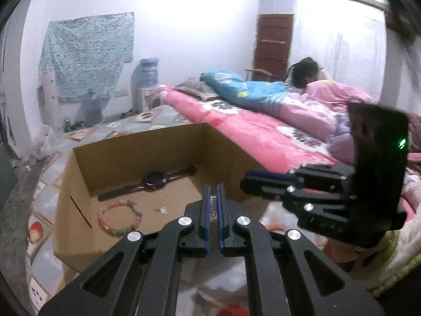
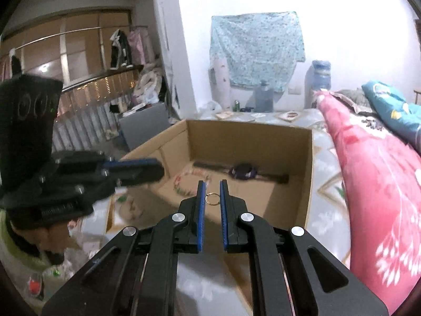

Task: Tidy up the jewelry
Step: 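Carry the held earring over the box with the left gripper, then open the left gripper over the box to drop the earring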

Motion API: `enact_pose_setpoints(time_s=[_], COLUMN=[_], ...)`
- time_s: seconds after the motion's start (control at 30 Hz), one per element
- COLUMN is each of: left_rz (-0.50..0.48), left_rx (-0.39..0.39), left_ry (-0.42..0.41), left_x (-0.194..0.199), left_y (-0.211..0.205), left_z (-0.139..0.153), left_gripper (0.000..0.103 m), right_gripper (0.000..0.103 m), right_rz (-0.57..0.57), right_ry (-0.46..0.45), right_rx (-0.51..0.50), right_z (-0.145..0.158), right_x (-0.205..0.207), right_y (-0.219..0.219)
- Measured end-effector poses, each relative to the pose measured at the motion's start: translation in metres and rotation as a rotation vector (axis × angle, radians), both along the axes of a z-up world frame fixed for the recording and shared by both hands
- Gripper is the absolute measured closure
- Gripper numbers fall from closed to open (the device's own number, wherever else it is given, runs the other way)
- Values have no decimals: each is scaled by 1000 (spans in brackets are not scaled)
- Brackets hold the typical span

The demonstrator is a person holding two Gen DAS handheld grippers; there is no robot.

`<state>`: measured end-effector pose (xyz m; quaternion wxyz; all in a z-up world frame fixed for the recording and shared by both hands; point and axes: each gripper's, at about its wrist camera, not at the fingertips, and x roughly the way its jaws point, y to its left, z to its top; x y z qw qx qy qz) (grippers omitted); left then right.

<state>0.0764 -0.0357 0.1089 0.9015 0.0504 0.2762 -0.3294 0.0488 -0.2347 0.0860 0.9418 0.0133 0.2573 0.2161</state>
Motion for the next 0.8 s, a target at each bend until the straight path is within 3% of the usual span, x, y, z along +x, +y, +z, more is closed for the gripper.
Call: enact_pose_setpoints(time_s=[0.27,0.4,0.57,0.8], left_rz=[101,132,139,161], left_rx=[60,85,101,92], left_ry=[135,171,177,145], left_x=[71,87,86,69], left_y=[-8,-10,-11,-4], left_z=[-28,-42,-48,-40], left_gripper=[98,98,85,76], right_gripper=[94,91,81,78], right_rz=[-82,-106,-102,-86], right_ry=[105,141,145,96], right_rx=[-70,-87,-76,-34], right_z=[-16,-25,-25,-11], right_x=[61,67,59,45], right_y=[10,12,12,6])
